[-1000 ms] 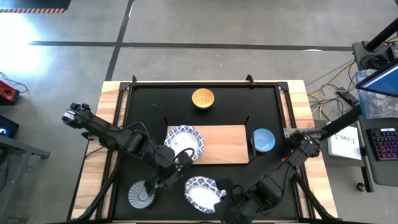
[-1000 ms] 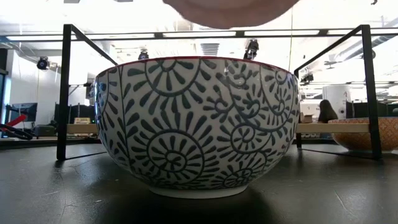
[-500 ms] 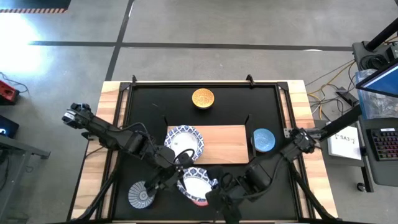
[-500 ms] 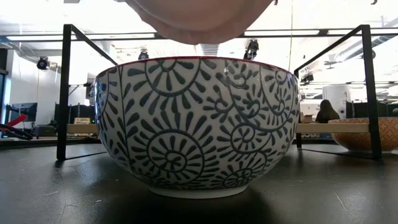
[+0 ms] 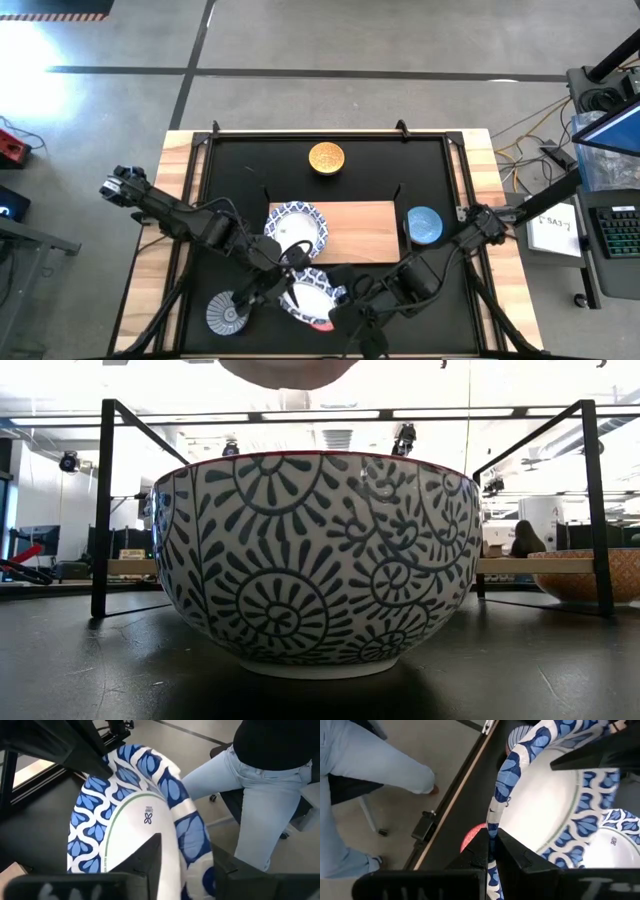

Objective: Place and stack bowls onto a shelf
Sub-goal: Stack the white patterned bowl on top of the other white patterned bowls on the shelf

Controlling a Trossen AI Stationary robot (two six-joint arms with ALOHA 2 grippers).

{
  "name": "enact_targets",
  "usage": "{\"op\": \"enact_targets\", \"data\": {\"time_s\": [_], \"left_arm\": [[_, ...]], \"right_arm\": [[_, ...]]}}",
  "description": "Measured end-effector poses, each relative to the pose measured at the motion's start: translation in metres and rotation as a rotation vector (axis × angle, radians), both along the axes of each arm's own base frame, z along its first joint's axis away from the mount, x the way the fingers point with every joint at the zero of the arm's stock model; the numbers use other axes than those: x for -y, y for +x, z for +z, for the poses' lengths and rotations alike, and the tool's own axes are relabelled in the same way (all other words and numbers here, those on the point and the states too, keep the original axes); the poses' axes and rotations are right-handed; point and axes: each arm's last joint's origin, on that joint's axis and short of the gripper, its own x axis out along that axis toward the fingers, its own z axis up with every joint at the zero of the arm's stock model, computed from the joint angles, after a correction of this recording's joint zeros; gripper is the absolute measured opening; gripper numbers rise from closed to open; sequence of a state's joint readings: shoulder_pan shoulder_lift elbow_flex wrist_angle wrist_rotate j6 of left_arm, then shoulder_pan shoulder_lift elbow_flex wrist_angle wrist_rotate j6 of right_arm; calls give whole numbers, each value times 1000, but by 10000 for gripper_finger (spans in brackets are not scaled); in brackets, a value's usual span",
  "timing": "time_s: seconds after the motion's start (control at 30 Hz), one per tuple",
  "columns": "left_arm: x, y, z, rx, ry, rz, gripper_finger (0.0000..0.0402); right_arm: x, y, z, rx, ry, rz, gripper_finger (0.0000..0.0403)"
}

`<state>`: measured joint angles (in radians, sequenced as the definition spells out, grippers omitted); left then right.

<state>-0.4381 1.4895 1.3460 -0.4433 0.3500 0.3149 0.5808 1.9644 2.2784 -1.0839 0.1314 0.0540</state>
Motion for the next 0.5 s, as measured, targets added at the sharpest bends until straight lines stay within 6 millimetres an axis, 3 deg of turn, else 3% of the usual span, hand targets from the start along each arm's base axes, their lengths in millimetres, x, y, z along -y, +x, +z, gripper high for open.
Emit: {"op": "enact_targets", "data": {"time_s": [0.2, 0.5], "left_arm": [[0, -1, -1, 5, 24, -26, 11], [0, -1, -2, 0, 25, -23, 2]], "right_arm": [[0, 1, 1, 4, 27, -25, 13], [0, 1, 1, -12, 57, -54, 13]]}}
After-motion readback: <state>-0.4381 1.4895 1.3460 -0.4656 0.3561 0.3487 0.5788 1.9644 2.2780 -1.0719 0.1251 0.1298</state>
